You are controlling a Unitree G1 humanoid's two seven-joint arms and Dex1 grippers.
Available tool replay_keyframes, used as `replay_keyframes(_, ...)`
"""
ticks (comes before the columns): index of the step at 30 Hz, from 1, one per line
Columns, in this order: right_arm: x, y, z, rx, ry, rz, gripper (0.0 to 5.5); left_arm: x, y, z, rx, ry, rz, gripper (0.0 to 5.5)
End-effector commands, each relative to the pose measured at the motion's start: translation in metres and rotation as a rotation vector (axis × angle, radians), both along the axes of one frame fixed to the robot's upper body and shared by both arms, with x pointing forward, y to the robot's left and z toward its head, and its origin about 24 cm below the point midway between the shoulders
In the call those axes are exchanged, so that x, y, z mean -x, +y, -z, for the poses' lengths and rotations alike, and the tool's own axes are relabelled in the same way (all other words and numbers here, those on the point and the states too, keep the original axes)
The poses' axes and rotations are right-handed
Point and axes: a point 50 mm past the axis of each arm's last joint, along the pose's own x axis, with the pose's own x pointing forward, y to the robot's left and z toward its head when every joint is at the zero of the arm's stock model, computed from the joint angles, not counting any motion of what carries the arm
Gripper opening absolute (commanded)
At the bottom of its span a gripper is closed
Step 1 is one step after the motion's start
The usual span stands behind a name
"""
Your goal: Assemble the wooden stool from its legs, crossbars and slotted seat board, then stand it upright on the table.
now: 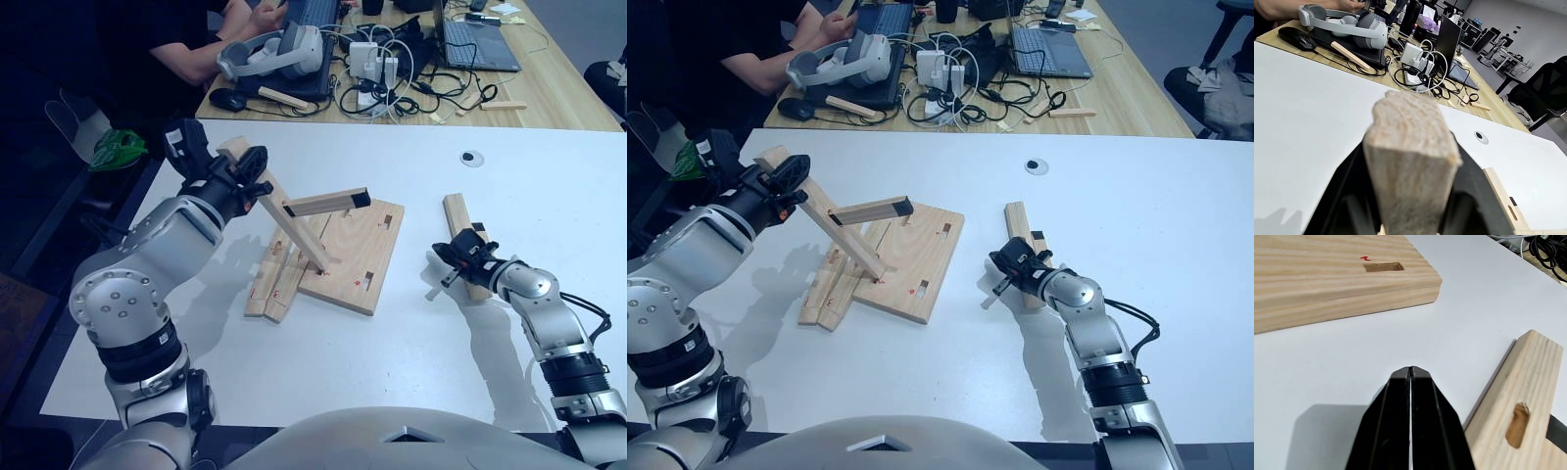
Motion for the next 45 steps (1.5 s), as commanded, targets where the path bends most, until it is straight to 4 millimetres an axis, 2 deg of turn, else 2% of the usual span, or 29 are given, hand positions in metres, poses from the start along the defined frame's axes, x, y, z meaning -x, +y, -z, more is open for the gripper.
replay_keyframes(1,-0.002,-0.003,-0.004,-0.004,-0.002,0.012,0.0,0.003,0.003,0.004,-0.075,0.023,0.012,1.01)
replay_keyframes(9,-0.005,-0.002,-0.005,-0.017,-0.011,0.027,0.0,0.001,0.004,0.001,-0.111,0.009,0.037,1.01)
replay_keyframes(12,-0.007,-0.001,-0.005,-0.02,-0.012,0.025,0.0,0.003,-0.001,0.011,-0.167,0.006,0.062,1.01)
replay_keyframes(15,-0.011,-0.001,-0.007,-0.017,-0.025,0.022,0.0,0.01,-0.004,0.033,-0.241,-0.008,0.085,1.01)
replay_keyframes(22,-0.019,-0.009,-0.009,0.004,-0.057,0.037,0.0,0.022,-0.02,0.064,-0.253,-0.195,0.153,1.01)
replay_keyframes(26,-0.023,-0.011,-0.01,0.019,-0.08,0.037,0.0,0.018,-0.035,0.077,-0.217,-0.198,0.113,1.01)
replay_keyframes(30,-0.026,-0.012,-0.011,0.017,-0.09,0.043,0.0,0.008,-0.046,0.079,-0.2,-0.218,0.103,1.01)
replay_keyframes(31,-0.026,-0.012,-0.01,0.011,-0.09,0.051,0.0,0.006,-0.048,0.076,-0.199,-0.23,0.106,1.01)
replay_keyframes(34,-0.028,-0.014,-0.01,-0.023,-0.079,0.082,0.0,0.002,-0.051,0.056,-0.169,-0.331,0.111,1.64)
replay_keyframes(40,-0.029,-0.018,-0.005,-0.078,-0.02,0.118,0.0,-0.001,-0.057,-0.017,-0.108,-0.678,0.111,2.56)
replay_keyframes(42,-0.028,-0.019,-0.005,-0.087,-0.007,0.124,0.0,-0.002,-0.049,-0.04,-0.121,-0.757,0.061,2.88)
replay_keyframes(44,-0.025,-0.021,-0.004,-0.109,0.009,0.145,0.0,-0.008,-0.019,-0.053,-0.233,-0.78,-0.068,2.88)
replay_keyframes(45,-0.024,-0.023,-0.003,-0.121,0.016,0.158,0.0,-0.01,0.0,-0.052,-0.309,-0.759,-0.122,2.88)
